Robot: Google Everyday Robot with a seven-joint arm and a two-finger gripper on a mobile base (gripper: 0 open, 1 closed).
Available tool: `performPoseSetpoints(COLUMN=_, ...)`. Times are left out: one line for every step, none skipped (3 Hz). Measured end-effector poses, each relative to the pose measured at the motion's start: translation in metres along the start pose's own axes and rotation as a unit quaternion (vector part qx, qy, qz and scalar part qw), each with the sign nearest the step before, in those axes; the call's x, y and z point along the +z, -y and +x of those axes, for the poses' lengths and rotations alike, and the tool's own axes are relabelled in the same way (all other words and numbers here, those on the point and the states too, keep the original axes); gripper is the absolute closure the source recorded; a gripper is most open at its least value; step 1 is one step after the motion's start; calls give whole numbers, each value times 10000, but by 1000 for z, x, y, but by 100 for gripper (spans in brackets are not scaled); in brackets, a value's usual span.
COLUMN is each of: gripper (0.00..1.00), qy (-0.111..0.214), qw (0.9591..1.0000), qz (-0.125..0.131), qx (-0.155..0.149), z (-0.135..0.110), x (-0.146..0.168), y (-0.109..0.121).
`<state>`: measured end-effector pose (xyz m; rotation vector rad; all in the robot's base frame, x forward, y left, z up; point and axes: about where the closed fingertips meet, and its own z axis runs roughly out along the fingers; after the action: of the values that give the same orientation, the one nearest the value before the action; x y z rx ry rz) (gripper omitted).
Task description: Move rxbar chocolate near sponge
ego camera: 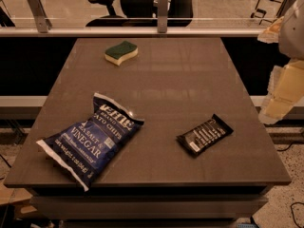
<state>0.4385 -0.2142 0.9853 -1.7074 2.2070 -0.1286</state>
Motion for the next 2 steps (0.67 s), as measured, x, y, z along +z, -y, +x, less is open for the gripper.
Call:
performPoseSetpoints(gripper=0, qy=0, qw=10000, qz=1, qx=-1, z=0, x=0, y=0)
performPoseSetpoints(gripper=0, qy=-10, qw=9996, qz=62, qx=-267, z=-3, x=-5, y=1)
